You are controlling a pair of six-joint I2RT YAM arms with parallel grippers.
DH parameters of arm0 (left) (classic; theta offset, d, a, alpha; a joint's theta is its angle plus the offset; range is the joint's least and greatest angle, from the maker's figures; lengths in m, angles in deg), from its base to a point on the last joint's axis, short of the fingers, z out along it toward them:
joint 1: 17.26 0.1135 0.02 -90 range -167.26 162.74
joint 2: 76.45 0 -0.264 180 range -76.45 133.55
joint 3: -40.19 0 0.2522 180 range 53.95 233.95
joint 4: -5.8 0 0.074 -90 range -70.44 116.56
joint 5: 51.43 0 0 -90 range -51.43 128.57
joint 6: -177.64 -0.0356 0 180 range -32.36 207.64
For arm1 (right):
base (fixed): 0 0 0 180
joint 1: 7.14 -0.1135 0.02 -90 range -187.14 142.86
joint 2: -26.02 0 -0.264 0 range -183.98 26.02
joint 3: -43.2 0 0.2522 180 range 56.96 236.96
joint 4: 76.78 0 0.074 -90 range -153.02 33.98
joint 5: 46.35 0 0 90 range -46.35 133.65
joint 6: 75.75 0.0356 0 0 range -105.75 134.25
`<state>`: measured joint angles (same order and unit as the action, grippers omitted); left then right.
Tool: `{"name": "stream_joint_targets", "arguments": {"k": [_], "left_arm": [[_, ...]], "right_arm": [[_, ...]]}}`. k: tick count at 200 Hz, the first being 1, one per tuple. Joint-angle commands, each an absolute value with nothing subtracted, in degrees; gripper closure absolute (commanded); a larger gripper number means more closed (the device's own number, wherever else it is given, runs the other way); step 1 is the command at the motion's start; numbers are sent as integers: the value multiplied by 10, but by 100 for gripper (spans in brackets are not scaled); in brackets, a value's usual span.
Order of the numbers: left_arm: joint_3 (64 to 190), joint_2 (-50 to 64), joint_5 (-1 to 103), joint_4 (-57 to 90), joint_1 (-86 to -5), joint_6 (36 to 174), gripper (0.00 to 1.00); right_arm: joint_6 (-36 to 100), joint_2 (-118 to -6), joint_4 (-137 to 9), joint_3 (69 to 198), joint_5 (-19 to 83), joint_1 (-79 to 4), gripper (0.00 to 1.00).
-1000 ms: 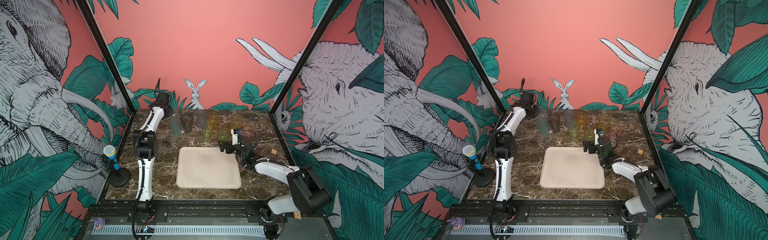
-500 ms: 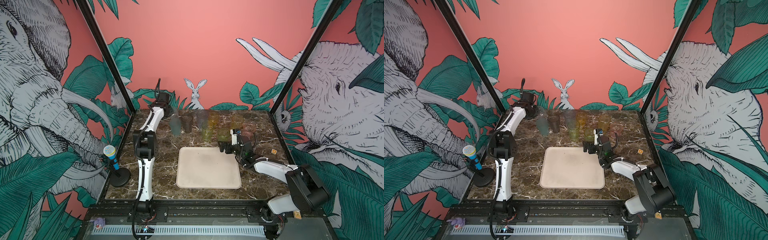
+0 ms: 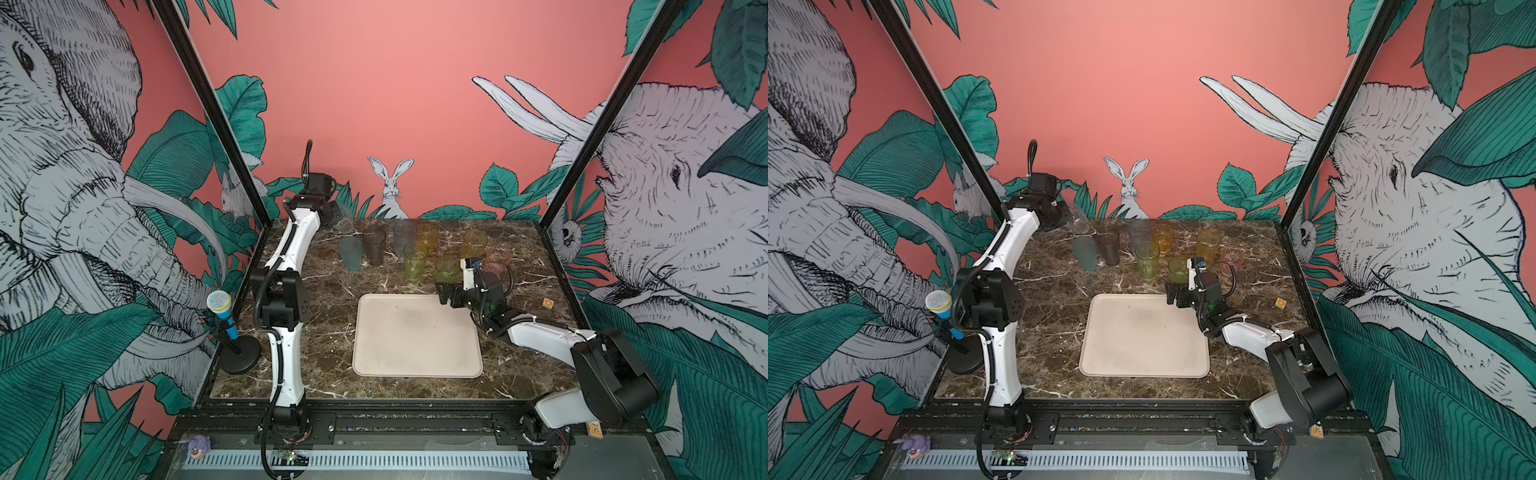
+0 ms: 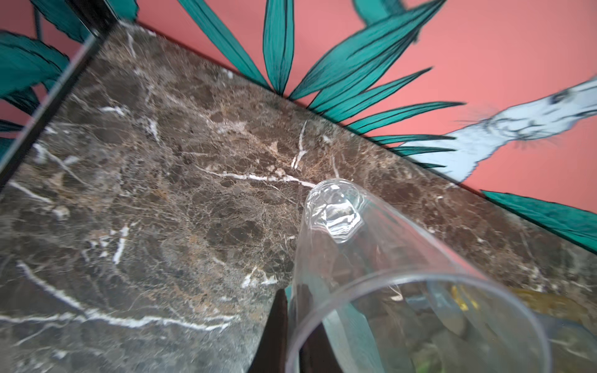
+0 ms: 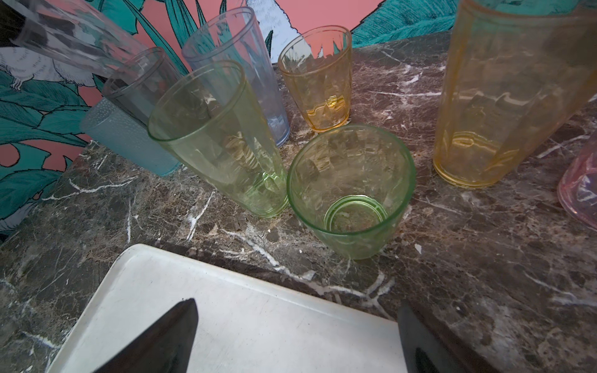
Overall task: Place the glasses into the tray
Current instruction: Pick up the glass from the top-left of the table, then place the glass on the tray.
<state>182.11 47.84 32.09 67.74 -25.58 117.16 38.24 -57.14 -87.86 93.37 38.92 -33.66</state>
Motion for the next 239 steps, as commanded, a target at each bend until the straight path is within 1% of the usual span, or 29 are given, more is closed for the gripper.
{"name": "stream_joint_targets", "arguments": {"k": [1,57,113,178,239], "left_arm": [[1810,409,313,708,-251,1153,100],[1806,322,307,792,-251,1120,100],[1805,245,347,922,-251,1063,100],[1744,147,377,1016,-260,1017,100],[1675,71,389,1046,-272,1007,100]], "right_arm": [[381,-556,-887,945,383,-338,1],[381,-553,-882,946,382,-338,1],[377,-544,-870,948,382,-339,1],[371,-543,-853,951,382,-338,1],[349,-539,-840,954,380,-338,1]]}}
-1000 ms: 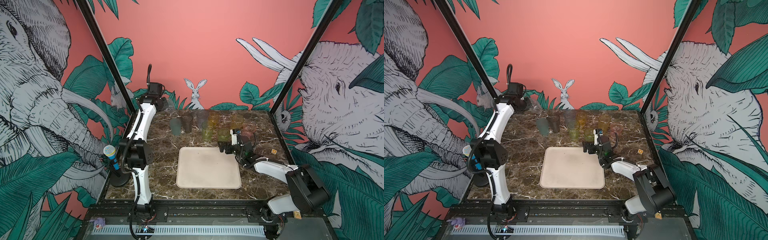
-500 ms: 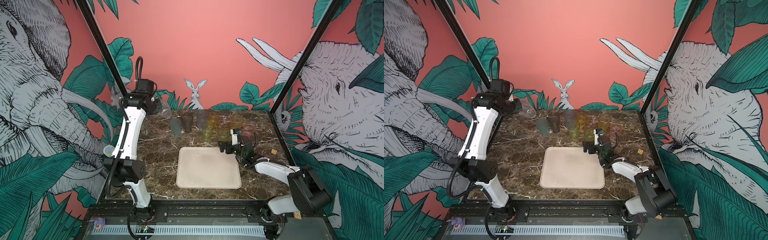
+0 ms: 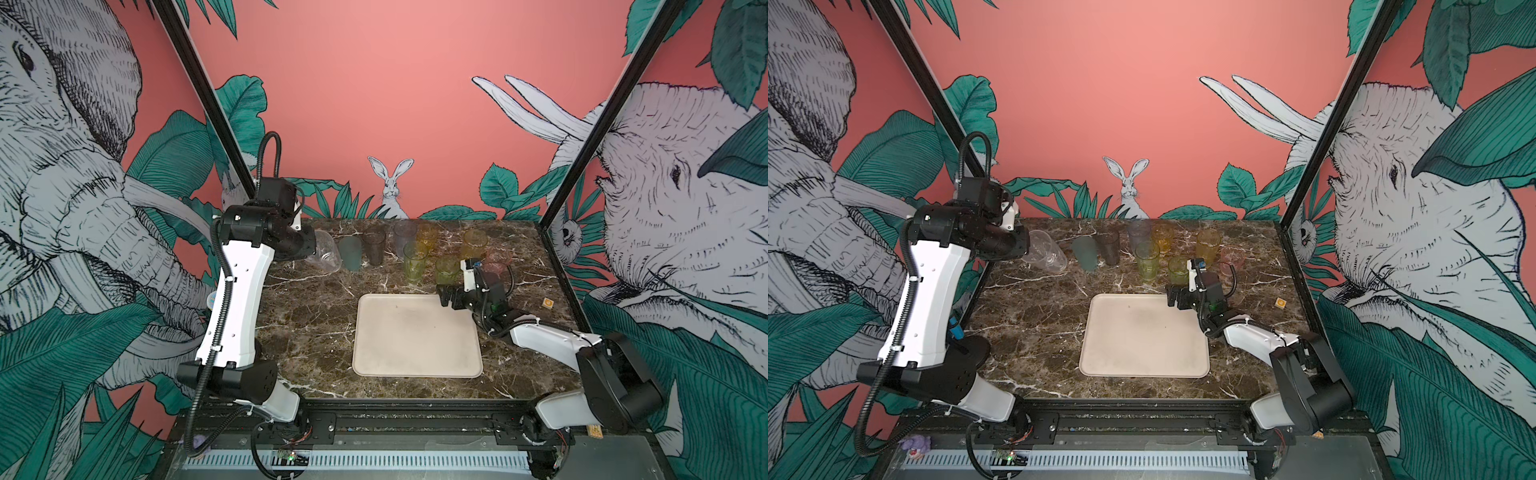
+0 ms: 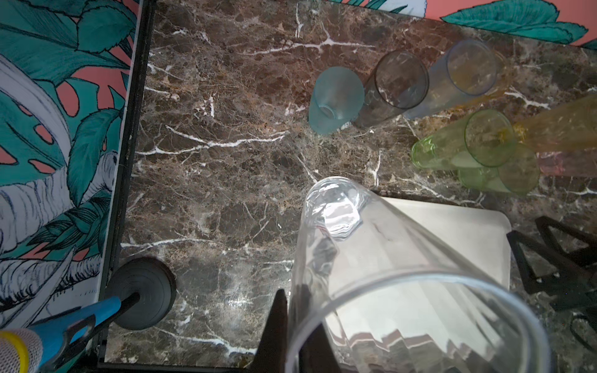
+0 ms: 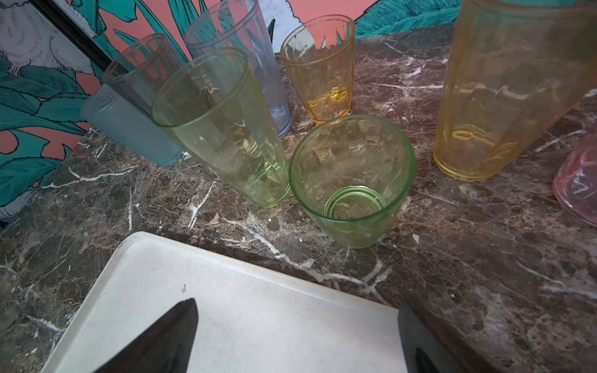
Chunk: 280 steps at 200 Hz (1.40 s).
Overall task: Place the glasses into the tray
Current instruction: Place the glass on the tray.
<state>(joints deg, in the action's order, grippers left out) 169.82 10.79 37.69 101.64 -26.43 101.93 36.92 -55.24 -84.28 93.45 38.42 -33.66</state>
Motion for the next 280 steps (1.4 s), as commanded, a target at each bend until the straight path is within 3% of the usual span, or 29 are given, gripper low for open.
{"name": "stream_joint_targets", "arguments": {"k": [1,109,233,280], "left_arm": [[1674,70,389,1046,-272,1007,100],[1528,37,427,976,-365,1028,100],[1382,51,385,868,-397,1095,100],[1381,94,378,856,-403,1111,100]], "right_arm": [[348,-538,-840,954,380,-338,1],[353,-539,-854,947,354,-338,1],[354,-557,-859,954,340,-339,1],[354,-567,-856,959,332,-338,2]]}}
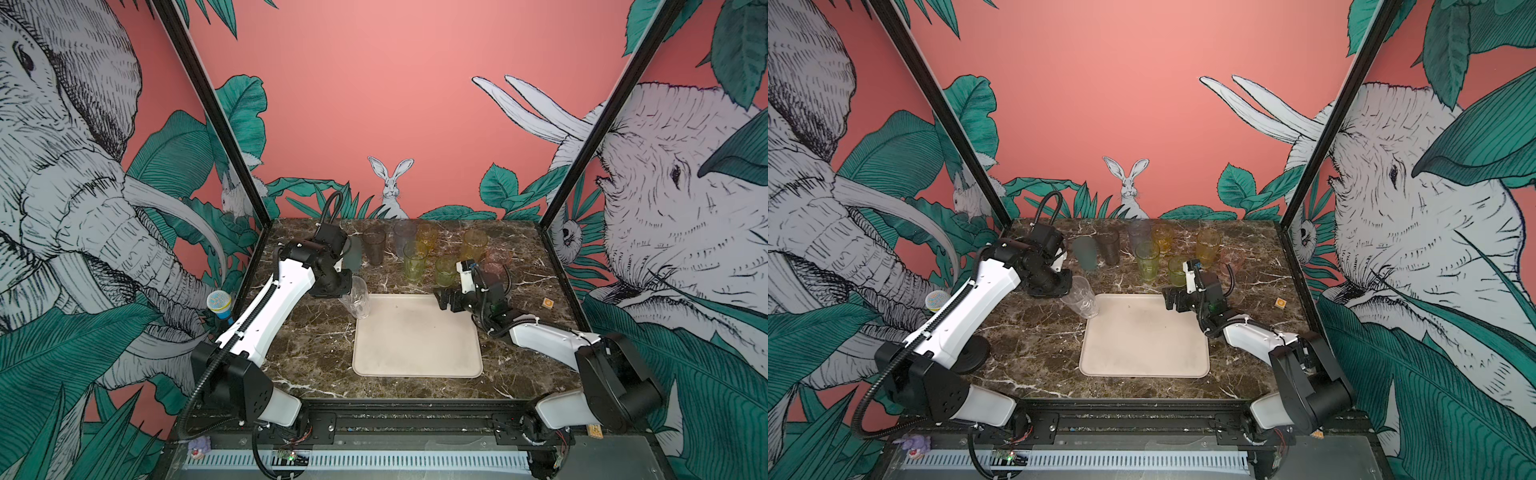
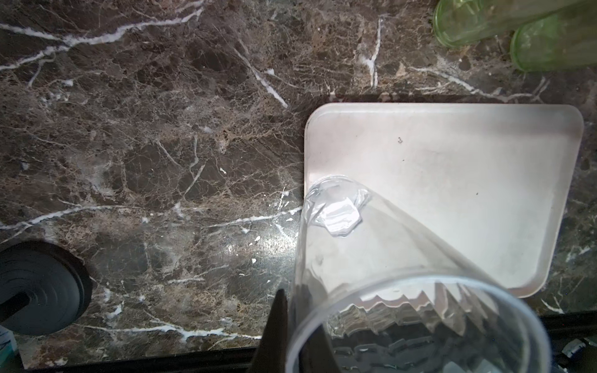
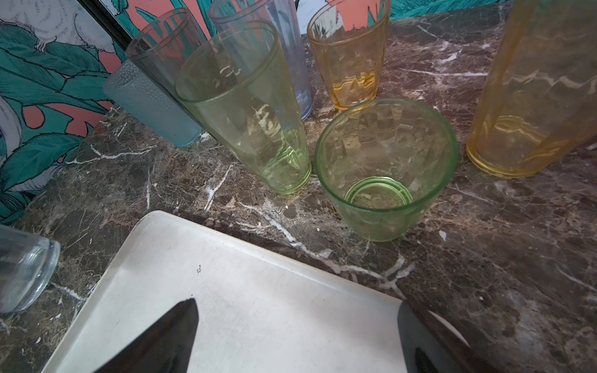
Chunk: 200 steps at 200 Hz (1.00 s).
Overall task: Place the glasses into the tray
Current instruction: Place the glass on the tray.
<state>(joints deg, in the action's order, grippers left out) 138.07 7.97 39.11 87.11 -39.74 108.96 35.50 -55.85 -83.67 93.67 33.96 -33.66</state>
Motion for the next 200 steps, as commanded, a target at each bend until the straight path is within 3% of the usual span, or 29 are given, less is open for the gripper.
{"name": "stream_joint_targets", "arguments": {"k": [1,200], "left_arm": [[1382,95,378,855,-404,1112,100],[1453,240,333,840,-447,1156,100]], "right_arm": [[354,-567,-856,959,332,-338,1],[356,-584,-836,976,320,-338,2]]}}
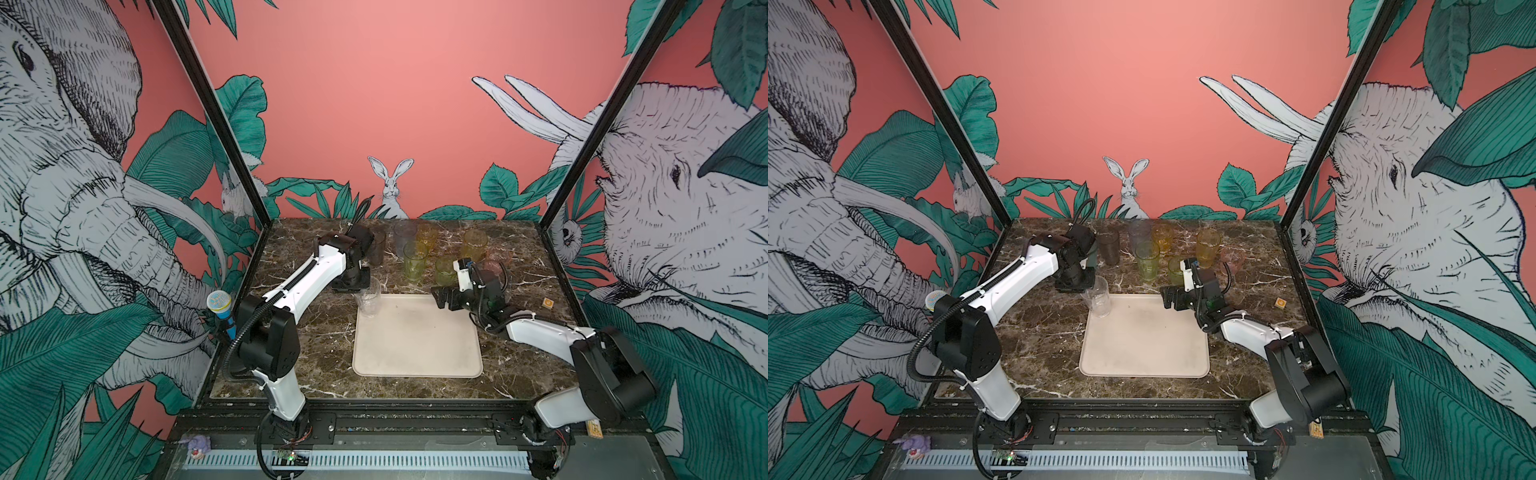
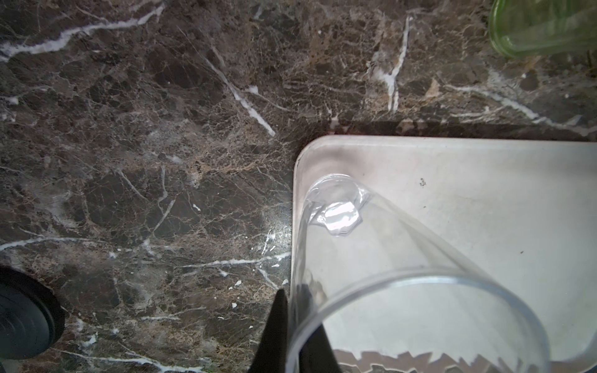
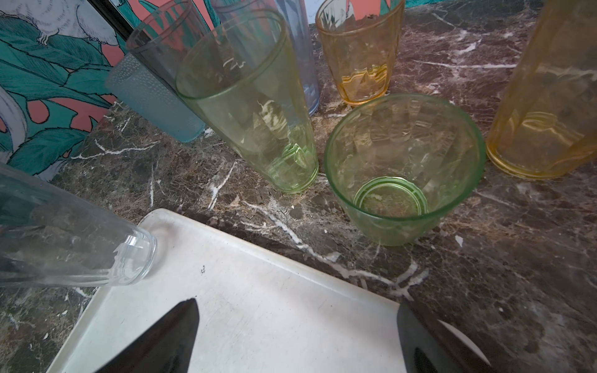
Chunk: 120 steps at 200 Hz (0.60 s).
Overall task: Place the glasses into the tray
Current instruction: Place the glass on the tray.
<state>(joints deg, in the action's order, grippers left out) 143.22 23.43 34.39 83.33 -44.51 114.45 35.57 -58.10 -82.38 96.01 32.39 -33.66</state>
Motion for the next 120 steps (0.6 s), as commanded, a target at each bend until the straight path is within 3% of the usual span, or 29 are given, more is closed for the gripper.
{"name": "stream_joint_targets", "arguments": {"k": [1,78,96,120], "left_arm": [[1454,240,333,840,-448,1156,100],[1465,269,329,845,-450,1164,99],[1465,274,329,848,-453,1165,85],[1464,273,327,847,-457,1165,73]], "right_arm": [[356,-584,-836,976,320,-339,2],[356,-585,-835,978,319,-338,2],[356,-587,-832,980,318,-339,2],[357,-596,-823,988,318,-338,3]]}}
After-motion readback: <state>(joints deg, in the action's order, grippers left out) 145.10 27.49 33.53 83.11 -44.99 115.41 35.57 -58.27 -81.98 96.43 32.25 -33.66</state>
